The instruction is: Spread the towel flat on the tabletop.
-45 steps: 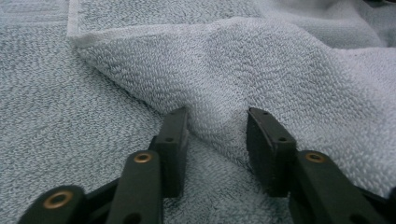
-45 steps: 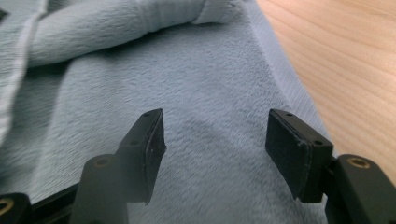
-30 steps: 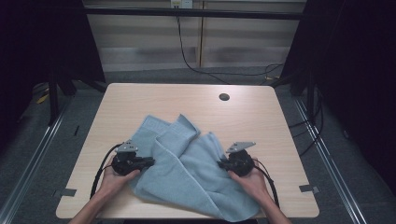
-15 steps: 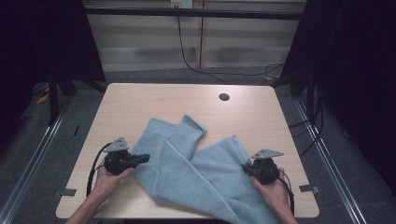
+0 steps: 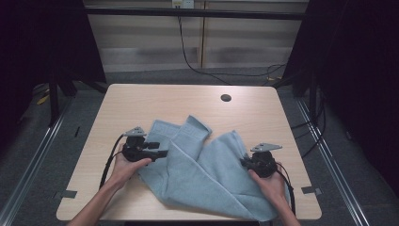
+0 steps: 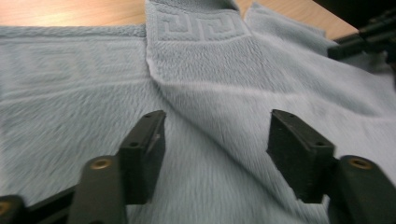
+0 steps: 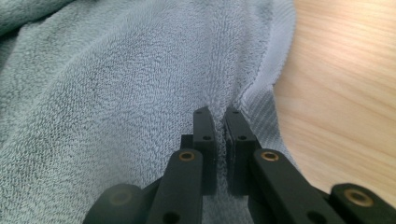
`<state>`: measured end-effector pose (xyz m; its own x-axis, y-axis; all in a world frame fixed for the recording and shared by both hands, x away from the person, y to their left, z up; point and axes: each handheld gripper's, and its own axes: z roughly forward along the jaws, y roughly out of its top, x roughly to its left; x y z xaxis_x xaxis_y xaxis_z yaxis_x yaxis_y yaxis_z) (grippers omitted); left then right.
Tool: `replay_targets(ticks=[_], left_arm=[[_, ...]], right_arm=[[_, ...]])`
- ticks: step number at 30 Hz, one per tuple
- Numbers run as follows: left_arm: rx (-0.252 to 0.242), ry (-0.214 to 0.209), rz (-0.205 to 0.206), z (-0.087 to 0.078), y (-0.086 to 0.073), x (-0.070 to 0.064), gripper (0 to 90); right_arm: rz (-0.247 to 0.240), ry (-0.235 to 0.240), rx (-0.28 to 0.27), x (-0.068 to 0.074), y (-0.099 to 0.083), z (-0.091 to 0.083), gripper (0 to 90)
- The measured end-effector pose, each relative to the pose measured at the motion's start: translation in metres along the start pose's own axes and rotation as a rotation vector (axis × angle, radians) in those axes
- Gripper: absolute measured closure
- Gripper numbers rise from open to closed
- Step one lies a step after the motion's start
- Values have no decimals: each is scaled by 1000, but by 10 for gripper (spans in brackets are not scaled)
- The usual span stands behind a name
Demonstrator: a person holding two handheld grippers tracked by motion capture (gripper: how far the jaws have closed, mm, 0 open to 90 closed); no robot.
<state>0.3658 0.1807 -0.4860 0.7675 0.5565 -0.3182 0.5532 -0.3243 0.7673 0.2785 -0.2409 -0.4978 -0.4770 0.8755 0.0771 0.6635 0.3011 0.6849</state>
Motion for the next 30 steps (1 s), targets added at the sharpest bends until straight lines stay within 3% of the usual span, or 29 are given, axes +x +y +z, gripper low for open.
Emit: replay_targets(ticks=[1, 2, 3, 4, 6, 7, 8, 9, 10, 11, 12, 13, 15, 20, 24, 26, 27, 30], left_arm=[[5, 0, -2, 7, 1, 1, 350], [21, -9, -17, 20, 0, 1, 293], [21, -9, -17, 20, 0, 1, 273], [53, -24, -13, 28, -1, -2, 244], [74, -9, 24, 32, -2, -7, 240], [81, -11, 50, 33, -2, -11, 287], [97, -1, 92, 35, -2, -16, 439], [97, -1, 92, 35, -2, -16, 624], [115, -7, 122, 36, -3, -19, 624], [111, 4, 133, 36, -3, -21, 704], [95, -1, 123, 34, -2, -21, 786], [39, -2, 105, 25, 1, -19, 834], [17, -4, 101, 19, 3, -18, 842], [-128, -16, 83, -20, 14, -18, 847], [-243, -21, 64, -52, 19, -19, 852], [-263, -21, 55, -58, 19, -19, 854], [-296, -15, 54, -69, 21, -19, 855], [-336, -23, 48, -81, 24, -19, 855]], right_arm=[[0, 0, 0, 0, 0, 0, 851], [-5, 4, -3, 0, 0, 0, 851], [-5, 4, -3, 0, 0, 0, 851], [-1, 11, -6, -1, -1, 0, 850], [-1, 10, -7, -1, -1, 0, 849], [-4, 10, -6, -1, -1, 0, 848], [0, 10, -5, -1, 0, 0, 849], [2, 12, -5, -1, 0, 0, 849], [2, 12, -5, -1, 0, 0, 849], [1, 13, -2, -1, 0, 0, 849], [2, 13, -3, -1, 0, 0, 848], [5, 10, -6, -2, 1, -1, 849], [9, 9, -13, -3, 1, -2, 849], [35, -17, -74, -18, 11, -11, 849], [51, -51, -92, -26, 23, -11, 850], [61, -62, -99, -29, 26, -11, 850], [102, -88, -117, -39, 33, -11, 850], [143, -142, -141, -56, 42, -10, 851]])
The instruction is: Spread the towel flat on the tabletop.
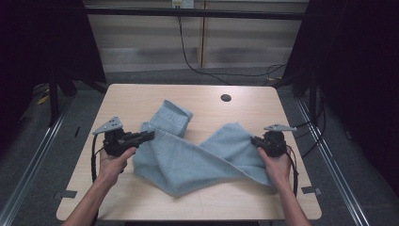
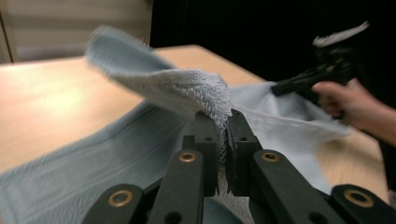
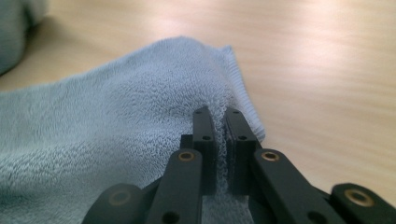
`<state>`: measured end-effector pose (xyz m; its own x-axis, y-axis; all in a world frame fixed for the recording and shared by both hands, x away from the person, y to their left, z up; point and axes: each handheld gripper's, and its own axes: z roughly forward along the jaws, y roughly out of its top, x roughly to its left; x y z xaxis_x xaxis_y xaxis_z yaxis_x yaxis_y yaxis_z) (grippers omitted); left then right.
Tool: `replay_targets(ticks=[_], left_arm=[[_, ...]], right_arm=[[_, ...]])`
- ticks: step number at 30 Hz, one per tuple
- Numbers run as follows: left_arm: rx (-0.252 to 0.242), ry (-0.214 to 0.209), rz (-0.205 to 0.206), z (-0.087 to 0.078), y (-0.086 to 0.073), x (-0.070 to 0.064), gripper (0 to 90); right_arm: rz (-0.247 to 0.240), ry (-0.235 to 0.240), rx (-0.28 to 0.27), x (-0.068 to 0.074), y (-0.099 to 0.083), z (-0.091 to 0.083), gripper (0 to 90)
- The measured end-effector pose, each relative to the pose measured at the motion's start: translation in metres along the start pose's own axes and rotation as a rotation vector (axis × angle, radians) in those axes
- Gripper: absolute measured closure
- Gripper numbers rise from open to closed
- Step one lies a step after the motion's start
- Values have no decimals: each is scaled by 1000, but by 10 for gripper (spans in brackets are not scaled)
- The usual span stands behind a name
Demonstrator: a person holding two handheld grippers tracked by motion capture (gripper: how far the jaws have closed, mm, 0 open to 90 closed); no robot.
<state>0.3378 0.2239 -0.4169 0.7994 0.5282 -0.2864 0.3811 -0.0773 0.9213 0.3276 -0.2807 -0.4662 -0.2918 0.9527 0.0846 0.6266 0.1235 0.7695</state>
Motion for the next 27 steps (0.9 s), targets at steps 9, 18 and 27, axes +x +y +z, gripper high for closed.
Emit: replay_targets(ticks=[9, 18, 27], left_arm=[[78, -99, 58, -5, -18, -34, 849], [213, -103, 46, 21, -55, -32, 840], [295, -61, 22, 26, -79, -23, 787]], right_arm=[[4, -13, 6, -11, 6, 5, 639], [-103, 177, -22, 48, -11, -13, 544], [-220, 353, 48, 105, -20, 7, 464]])
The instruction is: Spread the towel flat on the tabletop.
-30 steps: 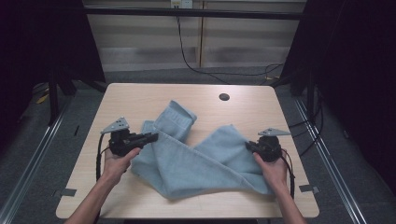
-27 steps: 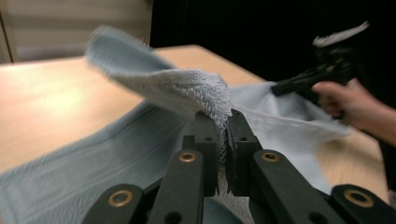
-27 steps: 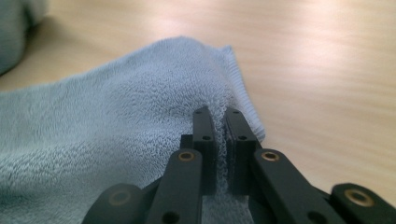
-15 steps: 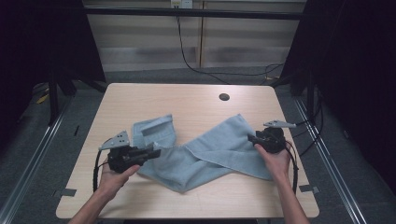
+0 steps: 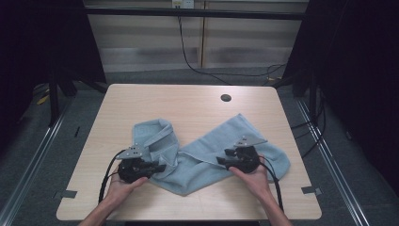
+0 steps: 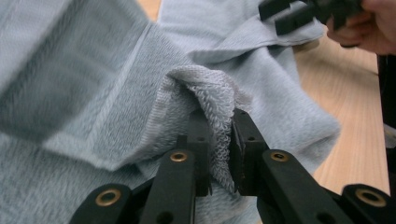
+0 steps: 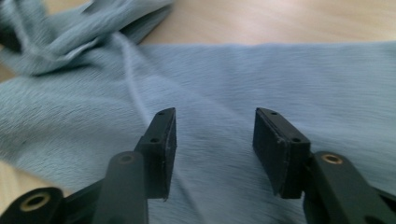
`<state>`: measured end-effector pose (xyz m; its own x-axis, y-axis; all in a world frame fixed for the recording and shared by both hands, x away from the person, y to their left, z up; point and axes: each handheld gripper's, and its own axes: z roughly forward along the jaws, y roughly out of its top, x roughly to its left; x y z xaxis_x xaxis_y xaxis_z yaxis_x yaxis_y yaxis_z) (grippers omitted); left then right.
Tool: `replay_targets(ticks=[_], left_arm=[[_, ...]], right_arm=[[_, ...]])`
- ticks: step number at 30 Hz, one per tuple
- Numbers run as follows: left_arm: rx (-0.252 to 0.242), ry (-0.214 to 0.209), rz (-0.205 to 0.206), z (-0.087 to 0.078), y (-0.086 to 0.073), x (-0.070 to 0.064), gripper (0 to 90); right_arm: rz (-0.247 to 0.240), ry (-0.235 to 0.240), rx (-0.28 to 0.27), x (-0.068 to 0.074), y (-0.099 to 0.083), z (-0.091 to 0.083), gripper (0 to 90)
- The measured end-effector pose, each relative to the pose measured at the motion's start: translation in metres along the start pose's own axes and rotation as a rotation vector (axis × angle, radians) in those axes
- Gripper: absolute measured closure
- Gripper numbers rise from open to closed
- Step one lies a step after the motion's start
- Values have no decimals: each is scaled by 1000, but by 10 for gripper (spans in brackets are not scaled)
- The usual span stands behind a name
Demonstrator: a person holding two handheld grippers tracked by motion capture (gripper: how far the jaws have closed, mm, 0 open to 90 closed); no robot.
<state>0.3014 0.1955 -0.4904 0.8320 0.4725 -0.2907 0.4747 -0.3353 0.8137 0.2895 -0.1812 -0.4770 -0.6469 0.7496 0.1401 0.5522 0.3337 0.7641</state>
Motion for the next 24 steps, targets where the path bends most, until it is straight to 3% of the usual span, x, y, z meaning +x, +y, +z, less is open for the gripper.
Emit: replay_targets(ticks=[1, 2, 5, 6, 7, 8, 9, 10, 11, 14, 15, 16, 19, 20, 21, 23, 24], left_arm=[[4, -2, 0, 1, -1, 1, 787], [10, -4, 5, 3, -2, 0, 785], [3, -6, -8, 4, -2, -2, 796], [3, -3, -2, 4, -1, -2, 802], [-20, 8, 5, -1, 1, -3, 809], [-20, 8, 5, -1, 1, -3, 817], [-38, 10, 3, -4, 3, -3, 817], [-54, 19, 4, -8, 4, -3, 822], [-77, 27, 3, -14, 6, -2, 827], [-100, 40, -1, -20, 7, -2, 833], [-107, 48, -1, -23, 8, -1, 833], [-124, 62, -6, -28, 9, -2, 836], [-137, 43, -11, -35, 8, -5, 834], [-140, 28, -5, -37, 8, -8, 834], [-116, 4, 25, -38, 5, -21, 816], [-105, -7, 40, -38, 2, -28, 800], [-97, -35, 53, -39, 0, -37, 765]], right_arm=[[-18, 10, 19, 4, 0, 6, 422], [-17, 50, 29, 9, 1, 16, 373], [-38, 42, 50, 12, 3, 29, 364], [-42, 35, 63, 12, 3, 33, 403], [-52, 18, 73, 12, 2, 36, 499], [-52, 18, 73, 12, 2, 36, 499], [-70, -14, 90, 13, 1, 35, 588], [-80, -26, 83, 14, 1, 32, 713], [-70, -18, 39, 11, 3, 20, 874], [-59, -32, -21, 6, 4, -2, 887], [-59, -32, -21, 6, 4, -2, 887], [-49, -44, -47, 4, 1, -19, 887], [-47, -52, -73, 3, -12, -46, 886], [-47, -52, -73, 3, -12, -46, 886], [-33, -33, -66, 7, -28, -59, 886], [-38, -40, -50, 10, -36, -64, 885], [-33, -36, -19, 16, -53, -69, 884]])
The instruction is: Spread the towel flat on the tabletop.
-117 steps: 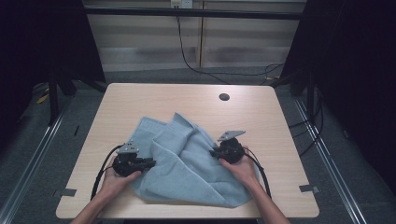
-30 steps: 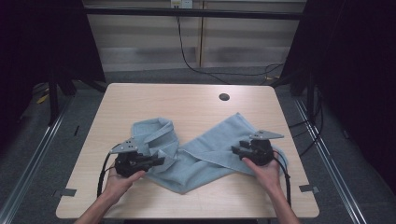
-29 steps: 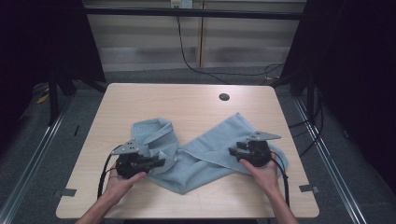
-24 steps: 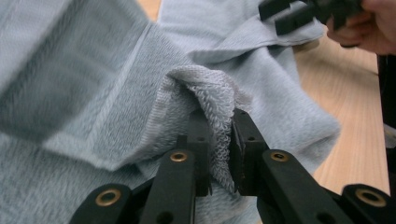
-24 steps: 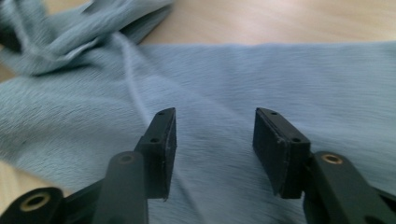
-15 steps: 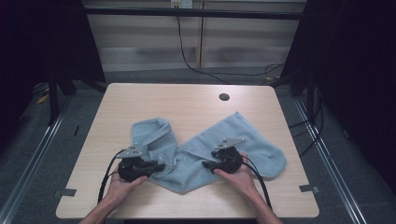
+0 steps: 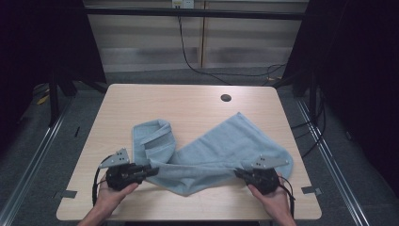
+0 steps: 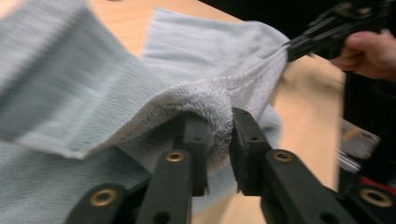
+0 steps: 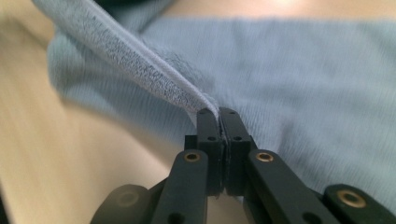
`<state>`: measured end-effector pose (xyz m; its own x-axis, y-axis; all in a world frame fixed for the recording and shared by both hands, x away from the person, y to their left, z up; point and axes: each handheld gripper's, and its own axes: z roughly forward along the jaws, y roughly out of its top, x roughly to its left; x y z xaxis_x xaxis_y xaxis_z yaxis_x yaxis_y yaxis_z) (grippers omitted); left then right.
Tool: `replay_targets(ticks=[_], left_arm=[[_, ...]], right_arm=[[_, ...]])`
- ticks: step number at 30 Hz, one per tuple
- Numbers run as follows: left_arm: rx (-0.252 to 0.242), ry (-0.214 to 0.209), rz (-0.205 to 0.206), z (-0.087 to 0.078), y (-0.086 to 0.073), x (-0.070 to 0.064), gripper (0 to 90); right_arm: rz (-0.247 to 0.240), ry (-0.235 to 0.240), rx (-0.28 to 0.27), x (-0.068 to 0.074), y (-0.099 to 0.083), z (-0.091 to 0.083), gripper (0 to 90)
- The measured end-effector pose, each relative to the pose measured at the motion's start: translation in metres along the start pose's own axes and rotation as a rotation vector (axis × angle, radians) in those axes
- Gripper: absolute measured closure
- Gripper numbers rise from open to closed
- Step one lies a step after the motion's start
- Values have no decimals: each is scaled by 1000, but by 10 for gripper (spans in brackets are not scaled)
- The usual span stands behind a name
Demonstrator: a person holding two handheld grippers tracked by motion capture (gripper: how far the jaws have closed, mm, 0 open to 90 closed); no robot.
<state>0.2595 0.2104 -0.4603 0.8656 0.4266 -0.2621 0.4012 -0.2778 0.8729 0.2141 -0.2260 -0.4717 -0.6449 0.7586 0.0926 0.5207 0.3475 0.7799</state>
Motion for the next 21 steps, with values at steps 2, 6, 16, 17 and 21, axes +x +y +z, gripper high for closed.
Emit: replay_targets(ticks=[2, 6, 16, 17, 21], left_arm=[[-25, -11, -10, -3, 2, -1, 716], [-64, 3, -32, -9, 6, 6, 669], [31, 202, -142, 2, -6, 70, 590], [72, 202, -135, 9, -10, 75, 593], [119, 195, -120, 23, -14, 77, 583]], right_arm=[[7, 2, 39, 4, -14, -2, 880], [13, -13, 70, 5, -26, -8, 854], [75, -83, 106, -41, -19, 16, 868], [74, -96, 103, -46, -15, 21, 869], [84, -126, 98, -59, -2, 36, 777]])
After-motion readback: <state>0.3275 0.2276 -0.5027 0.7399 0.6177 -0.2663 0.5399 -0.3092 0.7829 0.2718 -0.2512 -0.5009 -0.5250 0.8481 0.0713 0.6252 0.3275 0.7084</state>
